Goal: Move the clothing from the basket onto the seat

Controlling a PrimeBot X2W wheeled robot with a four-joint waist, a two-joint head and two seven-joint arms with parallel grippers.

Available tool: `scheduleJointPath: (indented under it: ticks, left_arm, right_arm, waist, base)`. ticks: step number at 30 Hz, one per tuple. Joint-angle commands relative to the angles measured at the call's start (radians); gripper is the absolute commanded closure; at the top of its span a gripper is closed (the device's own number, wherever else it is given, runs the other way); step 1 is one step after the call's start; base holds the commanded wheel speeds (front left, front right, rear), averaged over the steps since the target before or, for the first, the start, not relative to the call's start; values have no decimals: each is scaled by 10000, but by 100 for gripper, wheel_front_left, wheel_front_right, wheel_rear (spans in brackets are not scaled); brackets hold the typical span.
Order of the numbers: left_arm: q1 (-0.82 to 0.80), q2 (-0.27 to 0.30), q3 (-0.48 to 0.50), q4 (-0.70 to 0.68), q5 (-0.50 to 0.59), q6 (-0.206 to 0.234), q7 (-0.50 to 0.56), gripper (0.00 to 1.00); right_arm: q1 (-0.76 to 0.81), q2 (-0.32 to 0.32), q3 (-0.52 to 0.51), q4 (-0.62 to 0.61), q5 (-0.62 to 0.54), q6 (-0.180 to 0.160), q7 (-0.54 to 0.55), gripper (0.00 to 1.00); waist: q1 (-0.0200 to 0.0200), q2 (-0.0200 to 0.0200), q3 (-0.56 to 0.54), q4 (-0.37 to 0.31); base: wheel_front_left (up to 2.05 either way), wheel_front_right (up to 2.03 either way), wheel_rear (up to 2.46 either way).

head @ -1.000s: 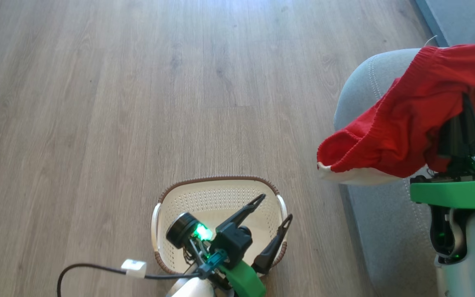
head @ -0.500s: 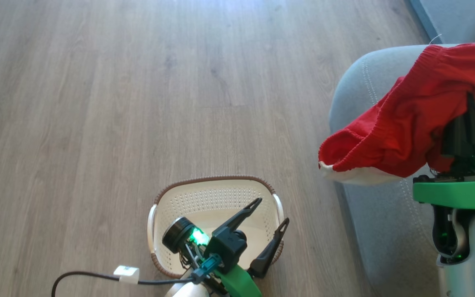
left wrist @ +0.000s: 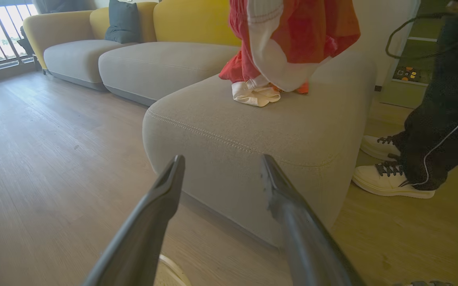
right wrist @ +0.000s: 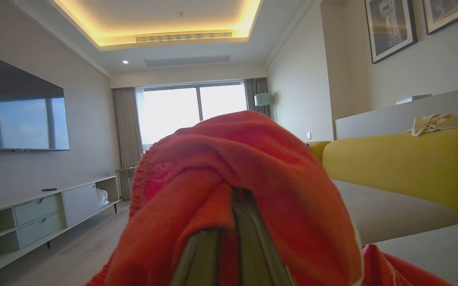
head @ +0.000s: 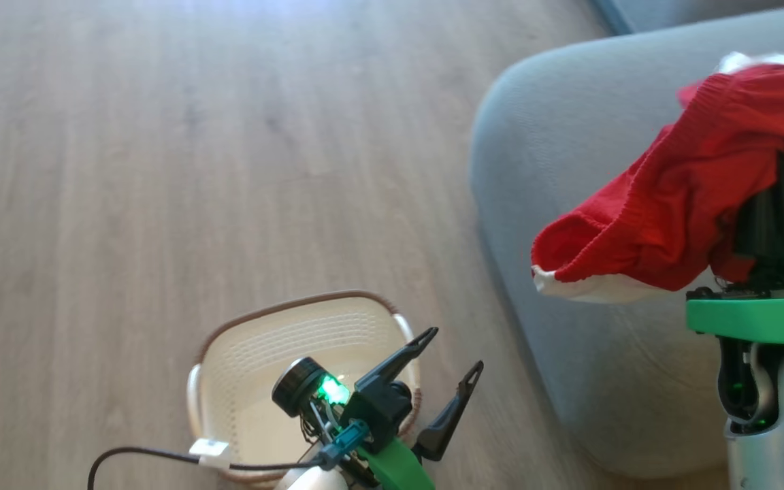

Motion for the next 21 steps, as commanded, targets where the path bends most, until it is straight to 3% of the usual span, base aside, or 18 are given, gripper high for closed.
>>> scheduleJointPath:
  ticks: [1,15,21]
  left_arm:
    - [-354,-20,298,-408,-15,8,-95,0]
    - [-514,-20,201,-400,-21,4,-95,0]
    - [-960,-20,-252,-252,-103,-274,-95,0]
  right_arm:
    - [-363,20,180,-360,-65,71,-21,100]
    - [-319,20,-142,-323,-113,71,-21,100]
    - [-100,20,-941,-595,34,71,-21,100]
  waist:
    - [0,0,62,-517]
    - [0,0,337,-3175]
    - [0,0,732,-3500]
  base:
    - [0,0,0]
    - [0,0,0]
    - [0,0,0]
